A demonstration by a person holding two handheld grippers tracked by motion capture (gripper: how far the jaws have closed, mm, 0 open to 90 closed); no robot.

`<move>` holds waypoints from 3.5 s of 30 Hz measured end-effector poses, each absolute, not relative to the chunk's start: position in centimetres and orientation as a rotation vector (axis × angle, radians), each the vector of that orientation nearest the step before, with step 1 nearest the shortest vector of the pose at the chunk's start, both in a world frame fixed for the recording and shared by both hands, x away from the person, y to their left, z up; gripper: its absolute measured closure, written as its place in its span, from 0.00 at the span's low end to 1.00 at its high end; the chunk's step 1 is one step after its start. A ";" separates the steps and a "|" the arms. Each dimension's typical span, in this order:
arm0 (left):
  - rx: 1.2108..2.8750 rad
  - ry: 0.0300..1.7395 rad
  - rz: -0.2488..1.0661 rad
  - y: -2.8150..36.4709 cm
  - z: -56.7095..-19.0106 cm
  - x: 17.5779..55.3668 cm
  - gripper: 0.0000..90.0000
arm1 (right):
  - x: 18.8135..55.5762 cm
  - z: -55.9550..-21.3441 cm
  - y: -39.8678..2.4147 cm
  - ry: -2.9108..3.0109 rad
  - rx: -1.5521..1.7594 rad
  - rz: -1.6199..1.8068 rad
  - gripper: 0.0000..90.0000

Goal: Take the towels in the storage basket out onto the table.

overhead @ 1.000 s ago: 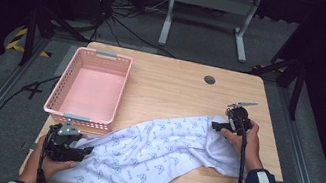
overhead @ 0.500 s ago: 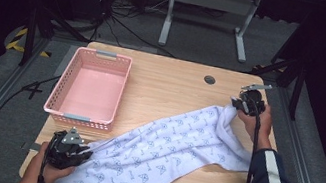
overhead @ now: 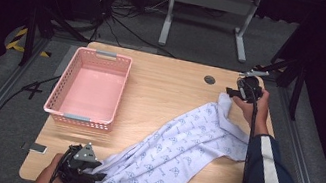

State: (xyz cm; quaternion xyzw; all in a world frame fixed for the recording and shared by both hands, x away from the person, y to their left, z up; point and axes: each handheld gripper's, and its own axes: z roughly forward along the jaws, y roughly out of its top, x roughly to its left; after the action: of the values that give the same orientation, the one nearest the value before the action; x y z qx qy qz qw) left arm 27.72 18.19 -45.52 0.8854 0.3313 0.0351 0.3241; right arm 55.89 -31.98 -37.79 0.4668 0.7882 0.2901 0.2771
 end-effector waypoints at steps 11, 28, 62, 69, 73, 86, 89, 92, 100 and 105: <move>2.315 0.871 0.097 18.6 -46.1 29.9 0.49 | 47.2 -41.5 -33.6 2.483 1.036 0.824 0.37; 2.319 0.875 0.119 19.7 -45.7 29.9 0.85 | 50.2 -41.0 -42.4 1.863 1.483 0.463 0.60; 2.177 1.017 0.234 21.8 -44.9 30.6 0.90 | 54.0 -44.8 -31.0 2.092 1.199 0.496 0.59; 2.235 0.945 0.145 20.3 -45.7 30.3 0.89 | 52.0 -42.5 -30.1 2.072 1.256 0.701 0.54; 2.239 0.915 0.110 19.5 -45.6 29.9 0.89 | 46.6 -41.5 -28.4 2.221 1.163 0.882 0.52; 2.254 0.839 0.083 18.2 -45.2 30.5 0.88 | 37.7 -45.1 -25.6 2.530 1.019 0.862 0.50; 2.244 0.830 0.074 18.0 -45.0 30.8 0.88 | 37.7 -45.0 -28.2 2.477 1.106 0.833 0.51; 2.231 0.812 0.068 17.5 -44.8 31.0 0.88 | 37.5 -44.8 -31.5 2.397 1.207 0.779 0.53; 2.202 0.748 0.025 15.5 -44.3 32.1 0.87 | 39.7 -44.6 -36.2 2.227 1.310 0.686 0.54; 2.229 0.733 0.011 14.4 -44.7 32.7 0.80 | 43.1 -44.6 -36.0 2.143 1.297 0.602 0.56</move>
State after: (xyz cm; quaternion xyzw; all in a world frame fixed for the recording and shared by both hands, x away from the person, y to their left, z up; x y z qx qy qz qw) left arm 32.68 14.44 -44.74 0.8757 0.2881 0.0044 0.3874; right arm 43.06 -35.96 -44.61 0.4835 0.7989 0.2242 0.2788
